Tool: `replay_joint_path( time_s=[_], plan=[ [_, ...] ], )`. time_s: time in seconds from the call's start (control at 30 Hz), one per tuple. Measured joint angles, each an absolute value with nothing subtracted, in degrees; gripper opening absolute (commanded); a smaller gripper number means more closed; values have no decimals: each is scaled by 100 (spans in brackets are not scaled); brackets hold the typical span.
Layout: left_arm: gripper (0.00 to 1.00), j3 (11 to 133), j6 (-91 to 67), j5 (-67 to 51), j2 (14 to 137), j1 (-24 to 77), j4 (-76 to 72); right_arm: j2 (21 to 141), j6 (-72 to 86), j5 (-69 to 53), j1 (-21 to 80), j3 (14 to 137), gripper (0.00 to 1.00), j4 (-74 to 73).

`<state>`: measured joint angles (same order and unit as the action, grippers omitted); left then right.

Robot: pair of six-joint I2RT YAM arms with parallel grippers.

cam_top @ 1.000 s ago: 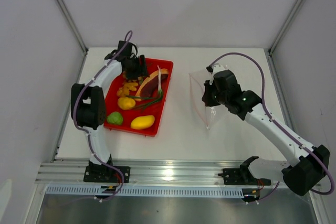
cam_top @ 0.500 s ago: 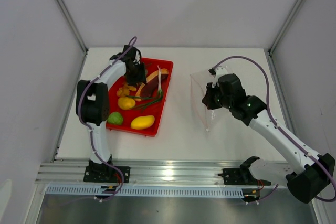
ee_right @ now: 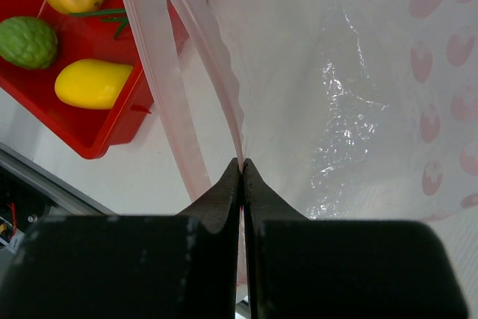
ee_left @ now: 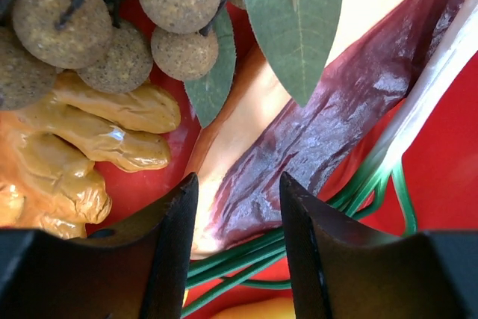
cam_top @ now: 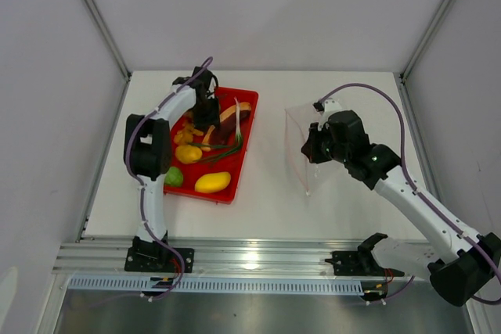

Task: Place the food in the zip-top bag and seal the zipper
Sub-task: Pick up the fake vegetable from the bin.

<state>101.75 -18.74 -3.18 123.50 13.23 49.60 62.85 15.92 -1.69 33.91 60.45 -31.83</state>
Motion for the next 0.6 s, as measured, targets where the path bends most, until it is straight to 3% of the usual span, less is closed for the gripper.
replay_joint_path(
  time_s=[0.2,0.6],
  plan=[
    [53,10591,-1802,-204,12630,1406,5457,6180,1590,-198,3402,6045,0,-3183],
    [61,10044,-1990,139,12368,1461,5103,6029,1584,-200,3406,6042,0,-3186]
  ],
)
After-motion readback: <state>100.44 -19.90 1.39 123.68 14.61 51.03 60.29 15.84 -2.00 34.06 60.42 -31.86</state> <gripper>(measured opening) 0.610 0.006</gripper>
